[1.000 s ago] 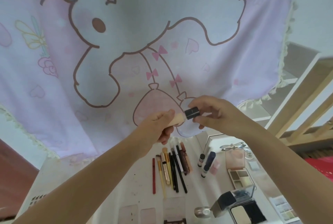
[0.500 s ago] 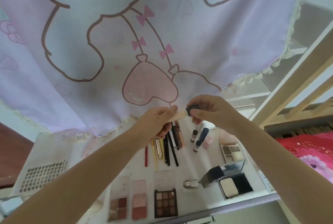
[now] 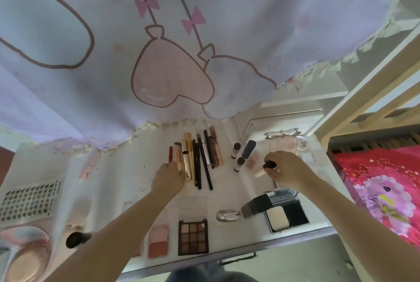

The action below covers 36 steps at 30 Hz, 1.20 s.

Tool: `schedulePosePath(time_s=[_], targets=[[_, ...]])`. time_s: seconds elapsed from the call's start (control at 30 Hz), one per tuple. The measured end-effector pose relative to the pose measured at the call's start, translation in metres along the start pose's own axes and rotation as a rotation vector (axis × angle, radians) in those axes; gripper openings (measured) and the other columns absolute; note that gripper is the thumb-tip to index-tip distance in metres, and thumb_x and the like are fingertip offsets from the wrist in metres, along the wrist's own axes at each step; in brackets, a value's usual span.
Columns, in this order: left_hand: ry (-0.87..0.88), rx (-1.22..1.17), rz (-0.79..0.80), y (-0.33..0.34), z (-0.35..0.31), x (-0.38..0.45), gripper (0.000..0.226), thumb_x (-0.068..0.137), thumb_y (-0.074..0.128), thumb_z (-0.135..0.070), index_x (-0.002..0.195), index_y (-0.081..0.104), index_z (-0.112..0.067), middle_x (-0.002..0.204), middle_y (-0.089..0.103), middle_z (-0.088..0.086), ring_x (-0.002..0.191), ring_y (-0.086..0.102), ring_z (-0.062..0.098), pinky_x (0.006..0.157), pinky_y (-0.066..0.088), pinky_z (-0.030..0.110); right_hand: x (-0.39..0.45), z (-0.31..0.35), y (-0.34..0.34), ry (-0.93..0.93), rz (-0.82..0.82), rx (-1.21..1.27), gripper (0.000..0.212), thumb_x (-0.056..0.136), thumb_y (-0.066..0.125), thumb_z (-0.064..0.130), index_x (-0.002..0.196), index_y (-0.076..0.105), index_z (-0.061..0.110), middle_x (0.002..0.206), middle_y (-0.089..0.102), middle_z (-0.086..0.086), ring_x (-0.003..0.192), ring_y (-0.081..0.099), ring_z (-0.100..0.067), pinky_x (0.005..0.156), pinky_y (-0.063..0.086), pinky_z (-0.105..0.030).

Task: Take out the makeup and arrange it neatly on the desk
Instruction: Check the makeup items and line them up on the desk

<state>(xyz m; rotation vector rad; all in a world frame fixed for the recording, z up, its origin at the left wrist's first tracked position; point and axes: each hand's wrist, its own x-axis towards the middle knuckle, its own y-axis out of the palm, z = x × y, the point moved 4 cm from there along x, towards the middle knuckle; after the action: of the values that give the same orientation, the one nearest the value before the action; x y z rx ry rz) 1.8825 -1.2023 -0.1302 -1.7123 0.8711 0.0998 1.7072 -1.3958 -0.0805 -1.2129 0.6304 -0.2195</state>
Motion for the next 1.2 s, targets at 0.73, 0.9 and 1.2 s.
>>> schedulePosePath(time_s=[0.73,0.9,1.2], targets=[[-0.197,0.276,0.18,0.028,0.079,0.023,0.077,0.097,0.036,-0.039,0.144,-0.008,0.003,0.151,-0.014,0.026,0.142,-0.011,0.037,0.118,0.008,0.042,0.018,0.011,0.034,0.0,0.112,-0.114,0.035,0.093,0.047,0.026,0.127,0.047,0.016,0.117,0.061,-0.002,0.102,0.061,-0.019,0.092,0.048,-0.027],[-0.189,0.293,0.186,0.027,0.078,0.02,0.077,0.097,0.036,-0.039,0.144,-0.008,0.002,0.152,-0.013,0.025,0.142,-0.01,0.037,0.117,0.009,0.042,0.011,0.019,0.015,0.017,0.125,-0.237,0.041,0.09,0.051,0.026,0.129,0.042,0.018,0.115,0.056,-0.001,0.103,0.058,-0.018,0.085,0.05,-0.028],[-0.155,0.454,0.129,-0.045,0.113,0.026,0.034,0.098,0.038,-0.024,0.129,0.045,-0.012,0.135,0.045,0.005,0.124,0.045,0.022,0.094,0.043,0.032,0.027,0.126,-0.015,-0.316,-0.028,-0.271,0.033,0.092,0.045,0.026,0.121,0.05,0.012,0.121,0.052,-0.004,0.114,0.045,-0.02,0.096,0.043,-0.031]])
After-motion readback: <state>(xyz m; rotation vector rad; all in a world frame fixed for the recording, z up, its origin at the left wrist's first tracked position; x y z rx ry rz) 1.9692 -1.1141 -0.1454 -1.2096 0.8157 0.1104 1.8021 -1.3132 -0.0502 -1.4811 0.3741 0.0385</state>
